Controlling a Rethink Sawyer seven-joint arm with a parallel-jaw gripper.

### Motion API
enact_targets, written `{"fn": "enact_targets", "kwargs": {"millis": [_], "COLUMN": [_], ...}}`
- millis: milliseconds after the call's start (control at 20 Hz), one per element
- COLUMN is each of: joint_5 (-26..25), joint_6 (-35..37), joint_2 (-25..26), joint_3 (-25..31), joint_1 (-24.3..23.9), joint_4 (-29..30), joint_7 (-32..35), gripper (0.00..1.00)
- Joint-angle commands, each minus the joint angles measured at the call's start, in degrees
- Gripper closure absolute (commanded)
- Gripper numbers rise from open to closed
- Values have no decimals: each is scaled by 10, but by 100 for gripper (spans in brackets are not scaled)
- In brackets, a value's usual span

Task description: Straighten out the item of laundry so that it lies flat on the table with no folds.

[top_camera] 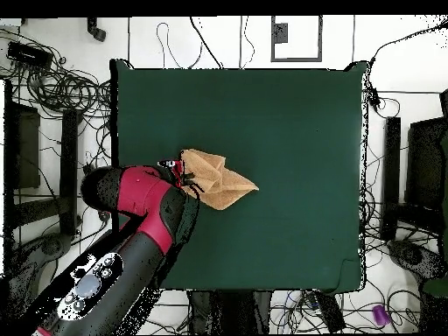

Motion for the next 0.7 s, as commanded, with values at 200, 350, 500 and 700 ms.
{"fn": "enact_targets", "kwargs": {"millis": [200, 350, 500, 700], "joint_5": [68, 81, 91, 111], "joint_6": [-4, -34, -62, -120], "joint_2": [-42, -59, -75, -103], "joint_3": [126, 155, 183, 249], "joint_1": [-9, -17, -24, -41], "joint_4": [4, 22, 37, 62], "joint_7": [138, 112, 90, 57], "gripper": [100, 100, 100, 100]}}
